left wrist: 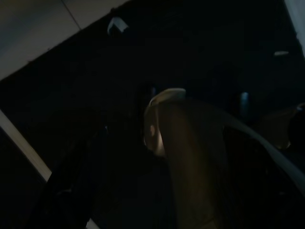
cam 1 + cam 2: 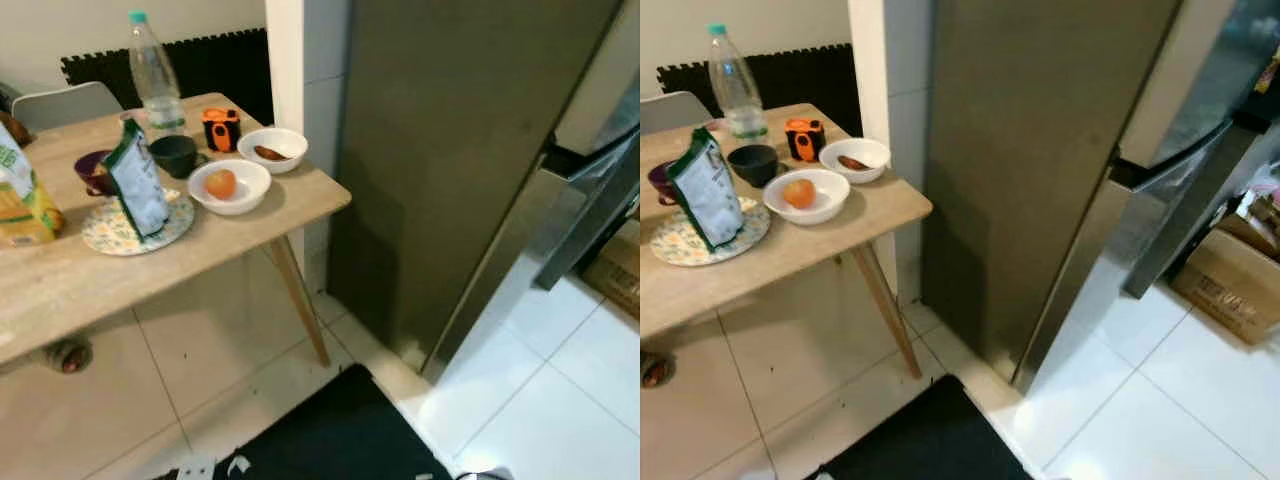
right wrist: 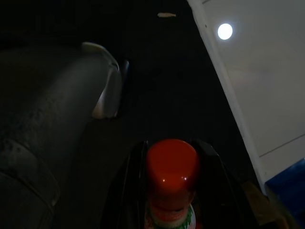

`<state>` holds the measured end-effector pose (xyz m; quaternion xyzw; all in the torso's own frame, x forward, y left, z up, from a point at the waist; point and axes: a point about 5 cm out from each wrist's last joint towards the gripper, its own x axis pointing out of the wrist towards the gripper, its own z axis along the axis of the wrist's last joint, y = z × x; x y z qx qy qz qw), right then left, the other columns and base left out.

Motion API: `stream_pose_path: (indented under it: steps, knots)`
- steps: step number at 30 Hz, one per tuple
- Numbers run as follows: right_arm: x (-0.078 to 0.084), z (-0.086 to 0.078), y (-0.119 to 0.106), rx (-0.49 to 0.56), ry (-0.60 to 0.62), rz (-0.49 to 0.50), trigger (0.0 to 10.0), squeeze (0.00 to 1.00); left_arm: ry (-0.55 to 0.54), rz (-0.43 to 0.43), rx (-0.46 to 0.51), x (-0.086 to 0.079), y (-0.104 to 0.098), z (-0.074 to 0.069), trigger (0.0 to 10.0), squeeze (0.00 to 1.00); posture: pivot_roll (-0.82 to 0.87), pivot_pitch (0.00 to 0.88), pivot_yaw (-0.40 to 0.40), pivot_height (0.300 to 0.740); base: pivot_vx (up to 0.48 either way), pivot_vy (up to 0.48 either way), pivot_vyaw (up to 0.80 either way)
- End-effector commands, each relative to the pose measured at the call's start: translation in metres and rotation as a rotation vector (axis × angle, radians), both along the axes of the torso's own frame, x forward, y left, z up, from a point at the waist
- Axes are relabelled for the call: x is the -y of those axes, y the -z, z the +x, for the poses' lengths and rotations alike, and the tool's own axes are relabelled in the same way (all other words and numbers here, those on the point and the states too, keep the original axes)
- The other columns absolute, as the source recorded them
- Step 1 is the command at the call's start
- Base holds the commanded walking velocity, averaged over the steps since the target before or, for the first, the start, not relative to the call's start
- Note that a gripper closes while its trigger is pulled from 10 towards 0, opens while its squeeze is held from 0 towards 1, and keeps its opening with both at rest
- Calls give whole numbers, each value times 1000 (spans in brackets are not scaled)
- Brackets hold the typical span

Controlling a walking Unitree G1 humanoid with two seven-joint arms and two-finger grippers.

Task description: Restocking fridge

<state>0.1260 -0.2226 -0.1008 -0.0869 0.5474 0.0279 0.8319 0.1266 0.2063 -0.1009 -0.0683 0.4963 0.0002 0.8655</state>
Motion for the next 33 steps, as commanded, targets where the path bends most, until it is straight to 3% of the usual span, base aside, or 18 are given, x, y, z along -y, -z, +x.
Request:
stream_pose_path:
  steps: [1, 8, 17, 33]
  knots:
    - [2, -1, 0, 4, 14, 3, 10000, 0, 8, -1, -44, 1, 4, -11, 10000, 0, -34, 66, -29, 740, 0, -341, 0]
    - [1, 0, -1, 11, -3, 23, 10000, 0, 8, -1, -45, 1, 4, -12, 10000, 0, -35, 67, -28, 740, 0, -341, 0]
    - [1, 1, -1, 16, 0, 35, 10000, 0, 8, -2, -43, 1, 4, -11, 10000, 0, -35, 66, -30, 740, 0, -340, 792]
    - [5, 1, -2, 23, 41, 4, 10000, 0, 11, -3, -43, 1, 4, -12, 10000, 0, -35, 66, -29, 740, 0, -345, 0]
